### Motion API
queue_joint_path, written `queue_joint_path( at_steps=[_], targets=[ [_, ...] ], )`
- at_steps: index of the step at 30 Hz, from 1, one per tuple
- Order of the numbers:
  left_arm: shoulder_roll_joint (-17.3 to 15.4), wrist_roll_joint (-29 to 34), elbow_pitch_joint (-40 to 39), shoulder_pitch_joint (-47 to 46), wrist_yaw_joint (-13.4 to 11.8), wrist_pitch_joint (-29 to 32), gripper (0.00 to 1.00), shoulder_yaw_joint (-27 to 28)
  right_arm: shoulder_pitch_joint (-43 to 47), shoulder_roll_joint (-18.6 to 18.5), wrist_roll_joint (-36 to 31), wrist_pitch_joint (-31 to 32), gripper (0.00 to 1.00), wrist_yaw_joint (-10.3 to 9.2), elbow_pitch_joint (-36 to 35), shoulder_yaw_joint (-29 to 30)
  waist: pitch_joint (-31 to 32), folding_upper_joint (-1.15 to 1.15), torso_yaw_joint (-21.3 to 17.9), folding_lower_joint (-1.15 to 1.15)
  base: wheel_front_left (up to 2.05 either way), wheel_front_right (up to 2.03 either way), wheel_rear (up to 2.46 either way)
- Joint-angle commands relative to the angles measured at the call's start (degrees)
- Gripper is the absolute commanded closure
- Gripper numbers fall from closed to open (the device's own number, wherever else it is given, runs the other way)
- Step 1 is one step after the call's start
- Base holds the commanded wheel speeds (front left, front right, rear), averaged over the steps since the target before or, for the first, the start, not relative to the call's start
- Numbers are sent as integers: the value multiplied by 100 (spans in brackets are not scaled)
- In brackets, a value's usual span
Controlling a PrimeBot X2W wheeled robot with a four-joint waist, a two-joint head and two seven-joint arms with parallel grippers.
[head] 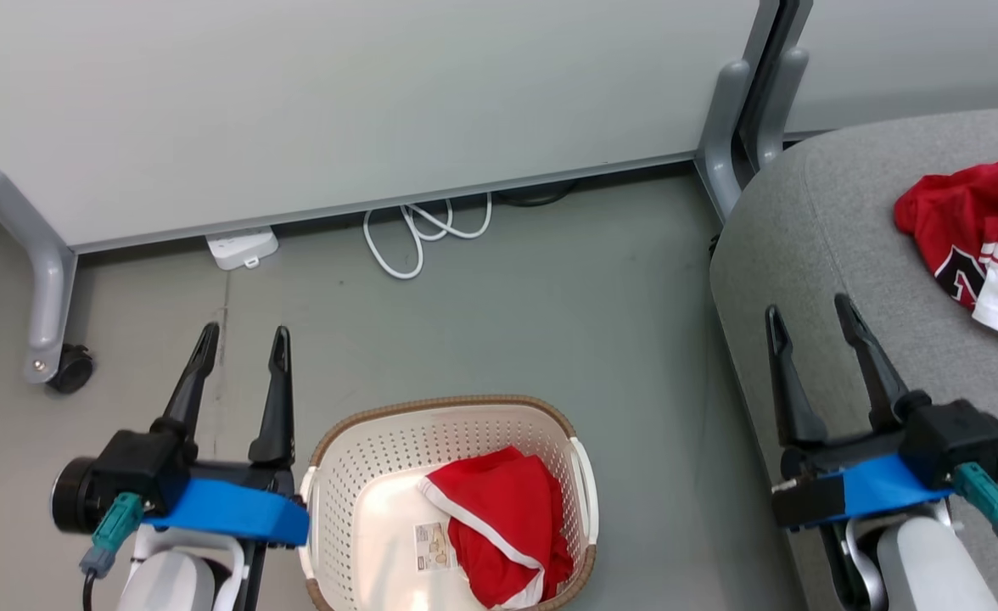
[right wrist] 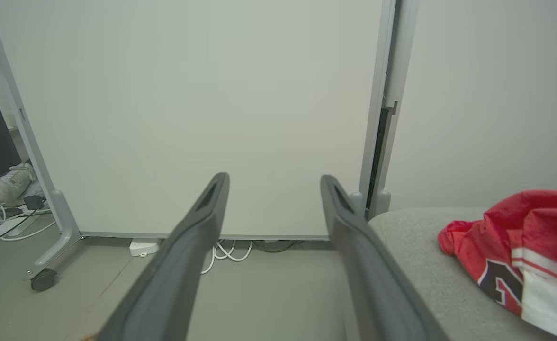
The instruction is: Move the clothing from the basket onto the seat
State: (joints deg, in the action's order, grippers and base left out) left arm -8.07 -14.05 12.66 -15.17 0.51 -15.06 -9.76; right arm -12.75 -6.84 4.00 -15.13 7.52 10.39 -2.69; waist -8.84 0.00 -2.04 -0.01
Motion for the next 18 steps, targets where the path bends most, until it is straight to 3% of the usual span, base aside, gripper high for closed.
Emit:
queue_joint_path(
  at_steps=[1,18],
  targets=[
    [26,68,13,123,55,-16,0,109,170,45,9,-3,0,-6,16,48,78,0,9,1,0,0,0],
    [400,489,176,647,440,-17,0,718,706,262,12,-3,0,-6,96,200,326,0,50,1,0,0,0]
  ],
)
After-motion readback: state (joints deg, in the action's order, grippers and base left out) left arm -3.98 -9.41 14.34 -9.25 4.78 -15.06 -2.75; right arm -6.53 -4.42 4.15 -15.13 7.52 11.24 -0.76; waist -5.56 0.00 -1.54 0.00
